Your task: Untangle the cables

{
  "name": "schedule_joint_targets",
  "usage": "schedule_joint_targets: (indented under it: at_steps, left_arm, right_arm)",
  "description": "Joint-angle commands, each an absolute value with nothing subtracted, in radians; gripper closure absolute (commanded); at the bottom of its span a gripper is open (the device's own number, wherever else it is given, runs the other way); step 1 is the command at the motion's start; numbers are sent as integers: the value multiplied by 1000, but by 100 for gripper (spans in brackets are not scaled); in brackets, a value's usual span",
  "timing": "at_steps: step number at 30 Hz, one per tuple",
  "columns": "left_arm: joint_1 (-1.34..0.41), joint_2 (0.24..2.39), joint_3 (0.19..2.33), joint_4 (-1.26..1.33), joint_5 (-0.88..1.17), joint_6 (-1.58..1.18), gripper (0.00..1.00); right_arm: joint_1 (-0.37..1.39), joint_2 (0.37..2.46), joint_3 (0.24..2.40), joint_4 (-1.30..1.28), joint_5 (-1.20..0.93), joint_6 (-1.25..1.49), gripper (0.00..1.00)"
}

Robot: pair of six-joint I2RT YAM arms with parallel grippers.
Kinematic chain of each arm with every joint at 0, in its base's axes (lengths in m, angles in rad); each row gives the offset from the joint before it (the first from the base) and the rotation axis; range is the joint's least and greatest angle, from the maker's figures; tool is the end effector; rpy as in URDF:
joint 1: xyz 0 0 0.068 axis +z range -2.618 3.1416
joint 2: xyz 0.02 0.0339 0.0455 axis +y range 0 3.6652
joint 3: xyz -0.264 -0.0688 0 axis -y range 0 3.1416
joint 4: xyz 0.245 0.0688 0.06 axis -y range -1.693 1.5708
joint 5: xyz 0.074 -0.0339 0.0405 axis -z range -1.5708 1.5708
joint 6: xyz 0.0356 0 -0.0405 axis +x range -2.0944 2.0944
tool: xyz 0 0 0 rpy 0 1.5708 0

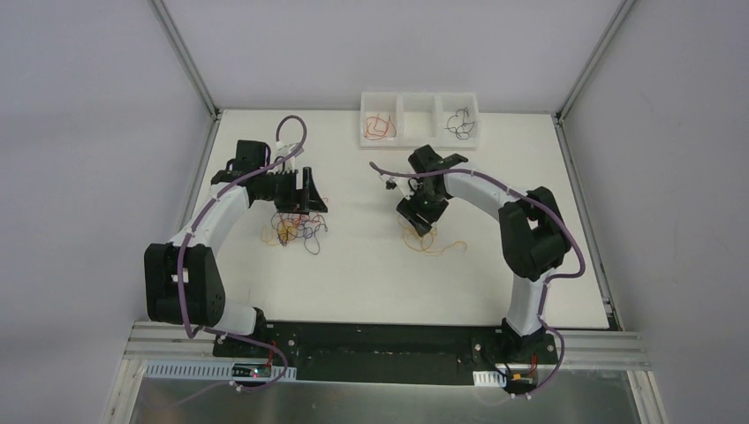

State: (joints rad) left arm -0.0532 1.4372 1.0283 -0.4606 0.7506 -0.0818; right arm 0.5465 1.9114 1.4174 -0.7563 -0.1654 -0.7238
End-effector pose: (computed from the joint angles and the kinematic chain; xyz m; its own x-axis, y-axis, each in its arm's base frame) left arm 0.2963 -0.0401 0.2564 -0.7995 -0.0173 -0.6005 0.4144 0.7078 -0.5721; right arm 0.3274 0.2060 0.1954 -0.2387 -0.9098 -0.3395 -0.9543 0.2846 -0.0915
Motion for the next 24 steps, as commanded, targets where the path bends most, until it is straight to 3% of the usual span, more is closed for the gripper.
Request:
schedule_joint_targets:
  at_steps: [1, 5, 14, 20, 24]
  left_arm:
    - [-62, 1394, 1056, -446, 761, -128, 27]
    - [-61, 1375, 1046, -428, 760, -155, 27]
    - [-62, 1339, 1052, -422, 737, -177, 27]
    - [-62, 1337, 1073, -422, 717, -197, 25]
    - [-62, 1341, 1082, -422, 701, -213, 14]
  right_arm:
    - [595, 1885, 1376, -733, -135, -753, 51]
    - [590, 1866, 1418, -727, -94, -744, 99]
    - [488, 1797, 1714, -739, -76, -621, 100]
    - [413, 1880, 1991, -726, -53, -500, 100]
    - [377, 1995, 2213, -681, 29, -443, 100]
